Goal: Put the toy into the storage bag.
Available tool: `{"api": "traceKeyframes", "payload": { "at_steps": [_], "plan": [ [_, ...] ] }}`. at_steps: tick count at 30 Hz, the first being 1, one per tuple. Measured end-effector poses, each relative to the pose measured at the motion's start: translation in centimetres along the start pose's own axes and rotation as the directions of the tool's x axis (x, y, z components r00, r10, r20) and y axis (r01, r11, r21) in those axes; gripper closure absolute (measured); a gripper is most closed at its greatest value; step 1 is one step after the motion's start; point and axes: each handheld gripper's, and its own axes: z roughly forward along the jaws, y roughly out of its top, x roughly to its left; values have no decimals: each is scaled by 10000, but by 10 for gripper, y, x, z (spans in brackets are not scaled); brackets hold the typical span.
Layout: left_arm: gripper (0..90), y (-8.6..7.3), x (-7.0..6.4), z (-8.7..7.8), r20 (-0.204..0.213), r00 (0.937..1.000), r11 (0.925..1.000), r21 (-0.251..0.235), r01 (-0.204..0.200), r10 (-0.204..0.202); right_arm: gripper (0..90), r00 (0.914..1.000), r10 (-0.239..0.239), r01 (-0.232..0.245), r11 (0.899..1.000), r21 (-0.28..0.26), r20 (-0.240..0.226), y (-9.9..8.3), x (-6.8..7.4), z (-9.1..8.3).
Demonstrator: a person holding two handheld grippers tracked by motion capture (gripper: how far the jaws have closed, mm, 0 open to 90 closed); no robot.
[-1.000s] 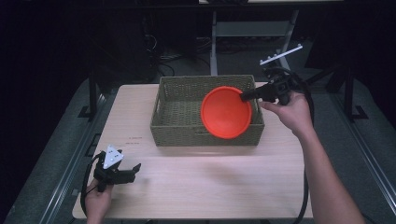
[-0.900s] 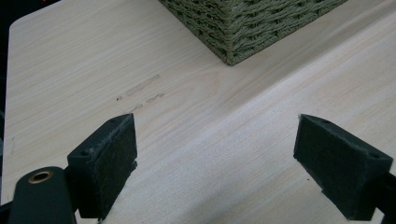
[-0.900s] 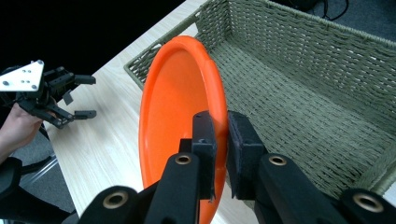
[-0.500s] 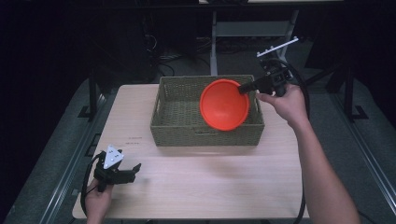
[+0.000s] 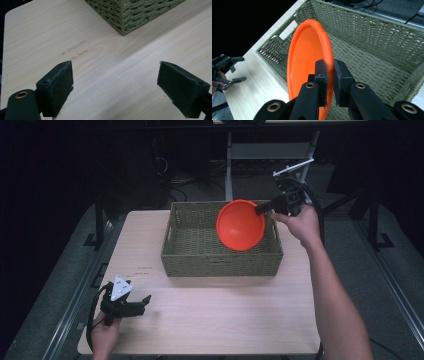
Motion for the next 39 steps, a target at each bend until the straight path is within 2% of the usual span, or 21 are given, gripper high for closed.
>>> {"api": "traceKeyframes", "payload": {
  "at_steps": [14,18,31,39],
  "plan": [
    [128,0,0,-1,38,10000,10000,85,40,-40,823,9980,539,-537,9985,-77,335,-1,-19,22],
    [128,0,-1,0,16,10000,10000,44,-79,79,822,9969,723,-720,9974,-106,323,-3,-25,30],
    [128,0,-1,0,38,10000,10000,-13,10,-10,822,9934,986,-981,9951,-116,594,-3,-31,49],
    [128,-1,0,-1,33,10000,10000,13,39,-39,822,9914,1102,-1109,9938,55,702,-4,-35,57]
  ]
}}
